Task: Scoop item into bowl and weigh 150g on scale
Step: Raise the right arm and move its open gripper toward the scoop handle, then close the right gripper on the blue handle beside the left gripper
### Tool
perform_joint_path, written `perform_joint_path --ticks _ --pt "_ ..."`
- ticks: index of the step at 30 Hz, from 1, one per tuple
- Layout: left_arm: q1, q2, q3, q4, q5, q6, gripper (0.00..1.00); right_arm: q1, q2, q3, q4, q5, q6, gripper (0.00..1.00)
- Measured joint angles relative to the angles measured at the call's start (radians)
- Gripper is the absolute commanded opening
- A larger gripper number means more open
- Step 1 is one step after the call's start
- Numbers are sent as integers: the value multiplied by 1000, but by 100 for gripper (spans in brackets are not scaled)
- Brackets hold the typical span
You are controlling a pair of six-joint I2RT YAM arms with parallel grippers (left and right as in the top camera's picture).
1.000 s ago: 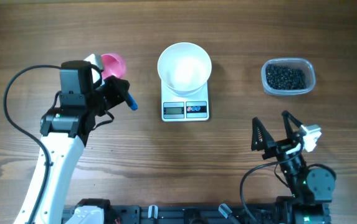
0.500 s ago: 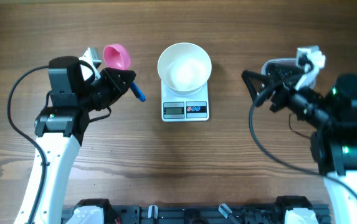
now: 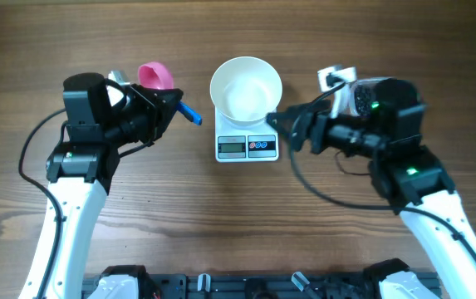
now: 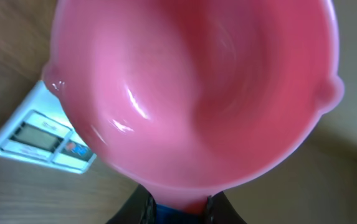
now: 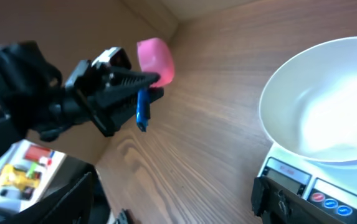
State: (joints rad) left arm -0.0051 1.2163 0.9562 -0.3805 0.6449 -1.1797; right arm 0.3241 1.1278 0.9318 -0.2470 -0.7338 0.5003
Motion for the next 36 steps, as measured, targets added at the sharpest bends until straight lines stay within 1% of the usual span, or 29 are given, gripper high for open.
perform_joint_path --ticks 3,6,8,10,12,17,18,19,20,21,22,24,27,28,31,32,33,34,36 --pt "0 0 0 0 45 -86 5 99 4 0 15 112 0 84" --pt "0 0 0 0 106 -181 8 189 38 0 101 191 0 84" --pt "0 0 0 0 136 -219 9 239 76 0 162 232 -2 83" --pt "-3 0 0 -1 158 -241 9 286 130 0 232 265 -11 82" --pt "-12 0 0 0 167 -255 7 323 180 0 301 283 -15 79" --pt "-28 0 0 -3 169 -264 5 396 268 1 436 324 -19 76" --pt "-28 0 0 -4 169 -266 5 401 272 1 439 336 -19 73" --pt "-28 0 0 -4 169 -267 5 414 280 1 448 367 -19 68" --pt "-31 0 0 -7 169 -267 5 422 282 1 455 396 -19 63" --pt "-34 0 0 -9 169 -267 5 428 283 1 460 426 -23 54" --pt "-40 0 0 -16 169 -267 5 430 283 1 467 446 -24 48" --pt "-49 0 0 -26 169 -267 5 433 283 1 477 475 -23 41" --pt "-61 0 0 -27 180 -267 5 433 283 1 481 500 -25 34" --pt "-61 0 0 -27 180 -267 5 433 283 1 481 500 -25 29" --pt "-61 0 0 -27 180 -267 5 439 283 0 485 500 -26 28" --pt "-61 0 0 -27 180 -267 5 439 283 1 484 499 -25 27" --pt "-61 0 0 -27 180 -267 5 439 283 1 481 499 -22 22" --pt "-61 0 0 -27 180 -267 5 439 283 1 480 499 -18 19" --pt "-61 0 0 -27 179 -267 5 441 283 1 480 498 -6 19"
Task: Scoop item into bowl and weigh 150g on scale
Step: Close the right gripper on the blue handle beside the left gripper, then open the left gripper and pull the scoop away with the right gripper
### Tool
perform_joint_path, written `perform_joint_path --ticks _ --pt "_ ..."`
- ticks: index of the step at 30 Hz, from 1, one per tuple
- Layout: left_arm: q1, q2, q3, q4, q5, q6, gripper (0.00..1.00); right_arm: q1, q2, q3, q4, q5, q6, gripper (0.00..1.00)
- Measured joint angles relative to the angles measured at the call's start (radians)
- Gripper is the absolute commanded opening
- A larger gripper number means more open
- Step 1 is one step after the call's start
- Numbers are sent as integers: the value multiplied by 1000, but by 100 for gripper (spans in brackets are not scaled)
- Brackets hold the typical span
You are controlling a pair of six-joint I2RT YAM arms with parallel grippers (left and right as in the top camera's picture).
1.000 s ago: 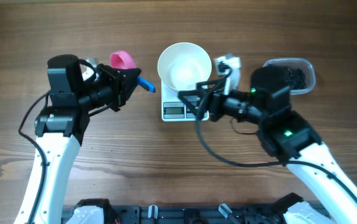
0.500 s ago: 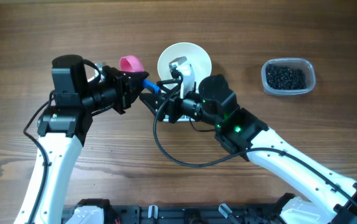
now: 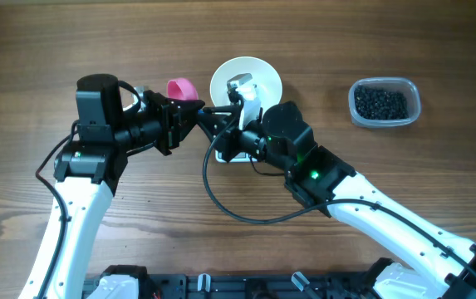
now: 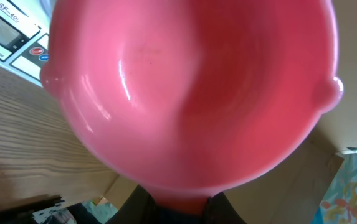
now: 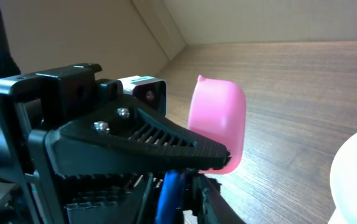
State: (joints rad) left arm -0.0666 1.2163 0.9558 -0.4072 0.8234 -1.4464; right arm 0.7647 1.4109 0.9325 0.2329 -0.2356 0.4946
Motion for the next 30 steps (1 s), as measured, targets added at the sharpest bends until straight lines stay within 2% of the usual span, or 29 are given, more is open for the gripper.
perform_joint_path --ticks 3,6,7,8,9,10,12,14,17,20,21,25,30 --pt "0 1 0 -1 2 0 5 3 0 0 -4 2 2 29" --pt "0 1 0 -2 2 0 5 2 0 0 -11 8 6 29" --pt "0 1 0 0 2 0 5 2 0 0 -11 9 6 28" --pt "0 1 0 2 2 0 6 2 0 0 -11 9 6 21" --pt "0 1 0 4 2 0 5 2 0 0 -11 8 3 5" --pt "0 1 0 4 1 0 7 3 0 2 -10 5 2 4" --pt "0 1 0 5 -3 0 27 3 0 3 -11 9 6 4" --pt "-1 1 0 5 -3 -5 63 3 0 4 -14 10 6 4" --pt "-1 1 0 13 5 20 97 -2 7 4 -21 13 6 4" --pt "-1 1 0 43 4 141 100 -19 9 27 -112 11 19 4" --pt "-1 1 0 47 4 225 100 -31 11 47 -163 10 22 4" --pt "-1 1 0 50 4 471 100 -131 19 241 -488 -16 -5 4" --pt "-1 1 0 49 4 639 100 -339 20 508 -886 -36 -110 4"
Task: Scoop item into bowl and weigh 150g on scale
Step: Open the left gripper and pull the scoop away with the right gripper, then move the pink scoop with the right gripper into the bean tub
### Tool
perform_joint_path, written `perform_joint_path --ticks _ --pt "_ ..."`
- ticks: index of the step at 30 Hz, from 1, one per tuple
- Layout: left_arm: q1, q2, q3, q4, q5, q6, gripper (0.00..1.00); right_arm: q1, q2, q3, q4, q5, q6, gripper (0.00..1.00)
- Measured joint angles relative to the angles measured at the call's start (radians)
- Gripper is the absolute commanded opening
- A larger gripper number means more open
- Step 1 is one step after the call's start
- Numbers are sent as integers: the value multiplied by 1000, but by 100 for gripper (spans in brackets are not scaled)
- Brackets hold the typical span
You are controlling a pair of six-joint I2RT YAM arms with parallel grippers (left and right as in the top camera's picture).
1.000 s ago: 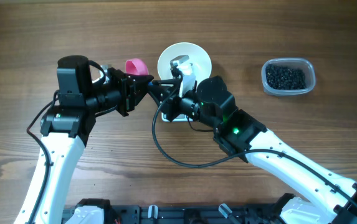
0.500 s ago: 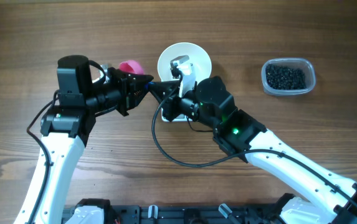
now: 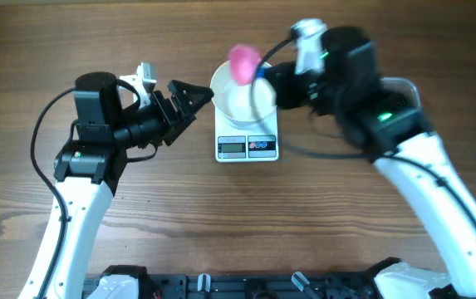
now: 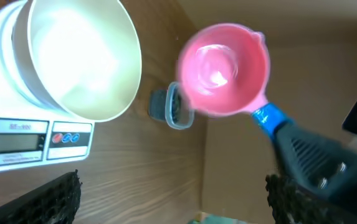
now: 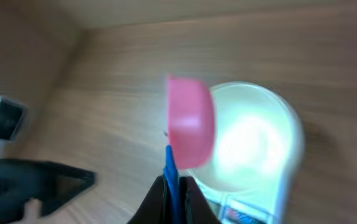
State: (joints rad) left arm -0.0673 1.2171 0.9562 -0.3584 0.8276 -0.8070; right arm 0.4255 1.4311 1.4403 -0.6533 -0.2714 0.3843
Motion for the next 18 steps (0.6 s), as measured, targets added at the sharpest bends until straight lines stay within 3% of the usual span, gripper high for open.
perform_joint_path --ticks 4,10,18 --pt "0 0 0 -12 -4 101 100 -255 -3 55 -270 -8 -95 4" --pt "0 0 0 -76 -63 164 100 -594 14 56 -364 46 -172 4" --pt "0 0 0 -137 -143 179 100 -619 94 57 -359 294 -266 4"
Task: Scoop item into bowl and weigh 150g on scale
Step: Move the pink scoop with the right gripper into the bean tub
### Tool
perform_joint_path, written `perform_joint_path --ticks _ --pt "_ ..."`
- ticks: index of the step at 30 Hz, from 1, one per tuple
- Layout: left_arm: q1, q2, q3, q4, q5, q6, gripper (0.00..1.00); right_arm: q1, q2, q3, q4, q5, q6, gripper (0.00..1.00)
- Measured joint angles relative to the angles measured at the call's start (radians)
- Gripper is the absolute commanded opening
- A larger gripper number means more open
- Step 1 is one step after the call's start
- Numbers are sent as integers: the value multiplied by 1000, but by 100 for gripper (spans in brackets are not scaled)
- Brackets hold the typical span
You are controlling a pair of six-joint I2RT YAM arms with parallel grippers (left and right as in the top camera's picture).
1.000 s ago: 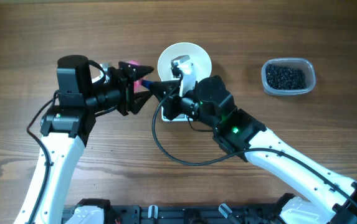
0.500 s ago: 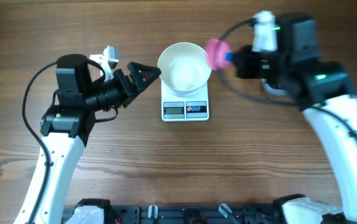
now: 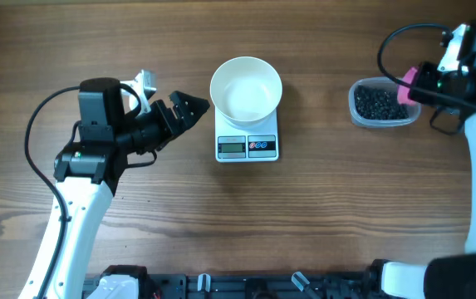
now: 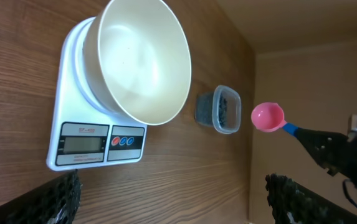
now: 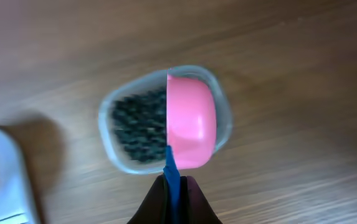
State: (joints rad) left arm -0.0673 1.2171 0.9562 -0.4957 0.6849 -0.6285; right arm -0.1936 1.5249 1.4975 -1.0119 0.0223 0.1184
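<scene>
A white bowl (image 3: 246,88) sits empty on a white digital scale (image 3: 247,145) at mid-table. My right gripper (image 5: 172,190) is shut on the blue handle of a pink scoop (image 5: 190,122), held above the right part of a clear tub of dark beans (image 3: 379,103). The scoop's pink cup (image 3: 409,84) shows at the tub's right edge. My left gripper (image 3: 189,109) hangs open and empty to the left of the scale. From the left wrist view the bowl (image 4: 144,59), the tub (image 4: 218,111) and the scoop (image 4: 268,117) are all visible.
The wooden table (image 3: 238,216) carries only the scale, the bowl and the tub. My right arm runs down the right edge.
My right gripper has carried the pink scoop from over the bowl's left rim to above the bean tub at the far right. My left gripper stays open left of the scale.
At first my left gripper held the scoop left of the bowl while my right gripper waited by the scale. Then the right gripper reached across to the blue handle. Later the right held the scoop over the bowl with the left open. Now it hangs over the beans.
</scene>
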Motion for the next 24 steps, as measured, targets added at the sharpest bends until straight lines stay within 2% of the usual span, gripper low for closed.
perform_joint_path --ticks 6,11,24 --pt "0 0 0 -21 -8 26 100 0 167 1 14 91 -120 4" --pt "0 0 0 -22 -8 33 100 1 257 5 42 14 -221 4" --pt "0 0 0 -25 -19 48 100 0 271 11 58 -45 -286 5"
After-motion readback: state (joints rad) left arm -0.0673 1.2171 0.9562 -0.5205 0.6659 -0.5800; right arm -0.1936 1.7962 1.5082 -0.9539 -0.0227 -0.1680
